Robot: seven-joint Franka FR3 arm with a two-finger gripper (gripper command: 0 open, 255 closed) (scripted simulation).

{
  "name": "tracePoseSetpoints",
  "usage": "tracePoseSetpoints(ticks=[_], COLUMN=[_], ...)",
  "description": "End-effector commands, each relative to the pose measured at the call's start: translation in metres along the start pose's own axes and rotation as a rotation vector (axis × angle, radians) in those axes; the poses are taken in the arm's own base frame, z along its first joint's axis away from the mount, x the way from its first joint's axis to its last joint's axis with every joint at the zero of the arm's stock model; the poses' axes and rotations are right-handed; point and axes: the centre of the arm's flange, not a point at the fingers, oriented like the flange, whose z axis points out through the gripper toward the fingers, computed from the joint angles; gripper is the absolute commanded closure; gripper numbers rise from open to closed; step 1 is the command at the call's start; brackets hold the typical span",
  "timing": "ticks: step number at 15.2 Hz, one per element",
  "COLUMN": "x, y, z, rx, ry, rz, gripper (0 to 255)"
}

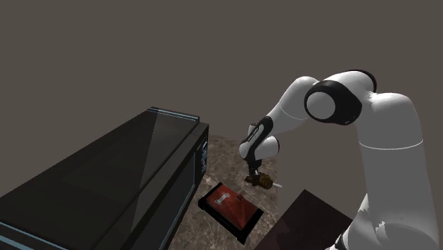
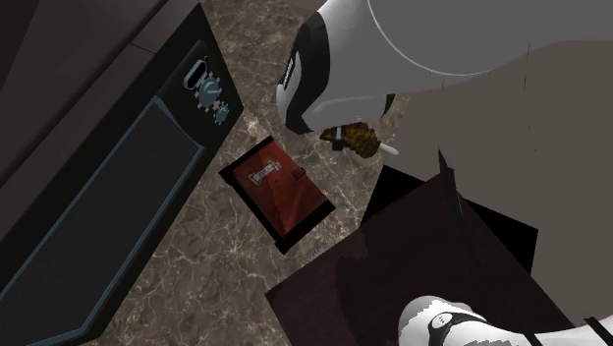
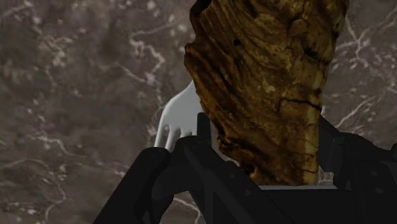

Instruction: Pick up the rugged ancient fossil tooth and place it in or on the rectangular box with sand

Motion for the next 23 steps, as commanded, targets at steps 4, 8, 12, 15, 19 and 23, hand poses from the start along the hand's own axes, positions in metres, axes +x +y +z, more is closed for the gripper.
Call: tracePoseSetpoints(ticks=[4, 8, 12, 15, 19, 23], x=[-0.002, -0.004, -0.005, -0.007, -0.008, 0.031], y=[-0.002, -0.004, -0.006, -0.008, -0.009, -0.045], z=[-0.025, -0.046, -0.067, -0.083, -0.1, -0.098], rx=[0.0, 0.0, 0.0, 0.0, 0.0, 0.0], ry=[0.0, 0.0, 0.0, 0.0, 0.0, 0.0], rz=[0.0, 0.0, 0.0, 0.0, 0.0, 0.0], gripper=[255, 255, 255, 255, 255, 255])
